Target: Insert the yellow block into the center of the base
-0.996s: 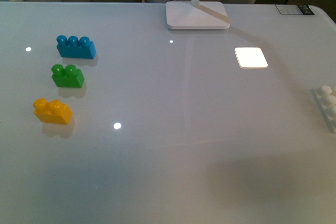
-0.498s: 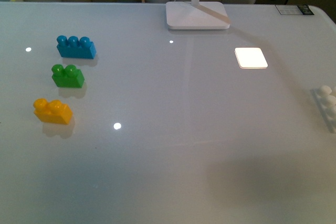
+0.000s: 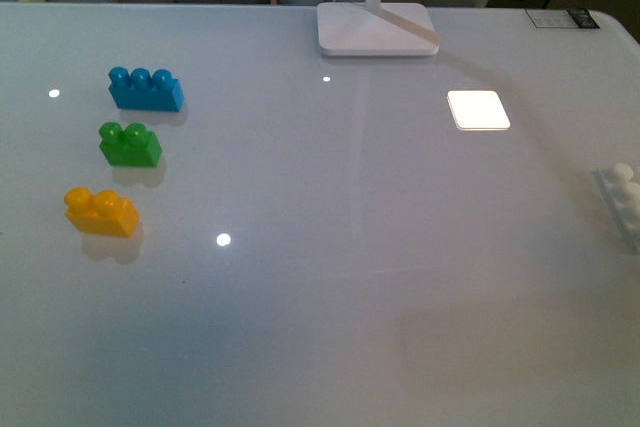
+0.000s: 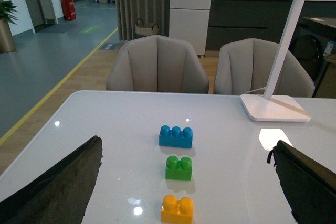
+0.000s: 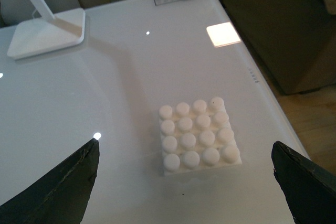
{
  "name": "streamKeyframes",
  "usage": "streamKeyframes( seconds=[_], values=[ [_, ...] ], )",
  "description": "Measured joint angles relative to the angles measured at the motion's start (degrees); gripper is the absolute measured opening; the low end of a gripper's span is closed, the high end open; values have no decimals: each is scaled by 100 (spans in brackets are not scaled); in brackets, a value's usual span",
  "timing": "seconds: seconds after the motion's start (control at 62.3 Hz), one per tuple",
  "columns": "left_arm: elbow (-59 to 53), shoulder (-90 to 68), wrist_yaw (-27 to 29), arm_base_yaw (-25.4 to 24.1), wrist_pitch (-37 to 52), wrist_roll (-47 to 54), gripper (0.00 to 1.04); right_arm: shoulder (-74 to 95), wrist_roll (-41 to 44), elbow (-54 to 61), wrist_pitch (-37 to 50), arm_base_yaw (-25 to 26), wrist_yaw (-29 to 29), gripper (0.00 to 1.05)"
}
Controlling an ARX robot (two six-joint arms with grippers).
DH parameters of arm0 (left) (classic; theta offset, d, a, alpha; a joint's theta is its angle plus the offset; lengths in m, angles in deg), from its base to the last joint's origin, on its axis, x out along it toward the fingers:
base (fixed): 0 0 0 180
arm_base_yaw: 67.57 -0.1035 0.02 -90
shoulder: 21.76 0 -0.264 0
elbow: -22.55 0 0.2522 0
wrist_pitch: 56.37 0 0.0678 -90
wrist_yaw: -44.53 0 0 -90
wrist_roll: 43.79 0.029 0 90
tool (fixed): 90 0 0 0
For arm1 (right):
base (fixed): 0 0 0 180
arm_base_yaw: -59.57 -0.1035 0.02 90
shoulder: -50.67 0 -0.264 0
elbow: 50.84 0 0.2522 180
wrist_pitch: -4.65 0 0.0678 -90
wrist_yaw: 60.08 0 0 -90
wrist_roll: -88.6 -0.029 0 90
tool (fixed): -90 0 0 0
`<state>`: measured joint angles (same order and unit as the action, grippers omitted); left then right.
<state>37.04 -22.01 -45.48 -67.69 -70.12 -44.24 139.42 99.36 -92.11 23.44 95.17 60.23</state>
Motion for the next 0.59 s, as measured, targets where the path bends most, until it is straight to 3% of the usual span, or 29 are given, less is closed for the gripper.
streamKeyframes(
  seconds=[0.257,0.594],
  values=[
    [0,0,2,0,0,0,97,2334,800,-1722,-404,-96,468,96],
    [0,0,2,0,0,0,97,3917,1303,-3117,-1047,-94,490,96]
  ],
)
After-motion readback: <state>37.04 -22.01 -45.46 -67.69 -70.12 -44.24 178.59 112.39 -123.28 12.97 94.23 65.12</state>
